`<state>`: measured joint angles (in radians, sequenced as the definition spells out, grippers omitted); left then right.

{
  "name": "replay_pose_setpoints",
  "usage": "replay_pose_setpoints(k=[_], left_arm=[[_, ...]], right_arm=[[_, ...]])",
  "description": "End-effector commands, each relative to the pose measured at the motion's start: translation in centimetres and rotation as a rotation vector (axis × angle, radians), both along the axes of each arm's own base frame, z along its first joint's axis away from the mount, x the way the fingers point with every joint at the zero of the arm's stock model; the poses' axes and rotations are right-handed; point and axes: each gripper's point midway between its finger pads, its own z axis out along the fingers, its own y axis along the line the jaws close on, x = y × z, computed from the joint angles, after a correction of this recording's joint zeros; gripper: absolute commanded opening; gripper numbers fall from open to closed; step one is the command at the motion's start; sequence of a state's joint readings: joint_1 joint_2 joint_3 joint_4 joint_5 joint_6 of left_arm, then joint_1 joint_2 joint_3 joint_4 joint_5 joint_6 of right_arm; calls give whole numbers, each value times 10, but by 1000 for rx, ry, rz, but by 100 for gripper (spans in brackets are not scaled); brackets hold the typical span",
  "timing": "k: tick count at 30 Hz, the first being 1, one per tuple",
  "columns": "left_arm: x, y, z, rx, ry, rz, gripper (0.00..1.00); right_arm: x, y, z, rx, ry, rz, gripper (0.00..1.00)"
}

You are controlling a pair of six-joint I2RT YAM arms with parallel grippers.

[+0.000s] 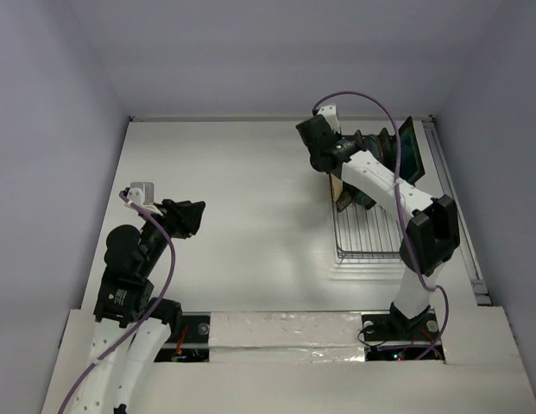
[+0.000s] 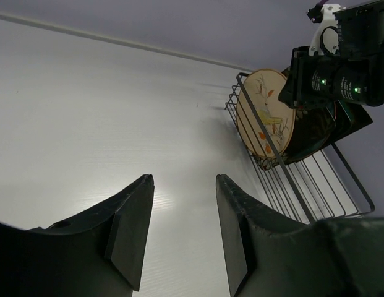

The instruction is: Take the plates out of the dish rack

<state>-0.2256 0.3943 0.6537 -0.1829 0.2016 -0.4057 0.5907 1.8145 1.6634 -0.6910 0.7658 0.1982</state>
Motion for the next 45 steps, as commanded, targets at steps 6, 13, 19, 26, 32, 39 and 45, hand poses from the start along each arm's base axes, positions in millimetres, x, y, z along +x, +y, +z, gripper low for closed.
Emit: replay_pose_setpoints(k=[6, 13, 19, 26, 32, 39, 45], left_arm=[[-3, -6, 17, -16, -61, -34, 43], [-3, -7, 17, -15, -62, -45, 44], [-3, -7, 17, -14, -62, -41, 44], [-3, -7, 17, -14, -62, -42, 45], [-2, -7, 16, -14, -60, -42, 45], [-2, -7, 15, -14, -57, -44, 45], [-2, -8, 15, -13, -54, -45, 45]], right_arm=[[2, -8, 53, -90, -87, -45, 7], [-1, -8, 85, -196, -126, -46, 0], [-12, -16, 127, -172, -208, -65, 0], [-35, -34, 186, -146, -320, -79, 0], [-29, -30, 184, -167, -315, -58, 0], [-12, -9, 132, -215, -220, -26, 0], [-21, -22, 173, -166, -323, -103, 0]])
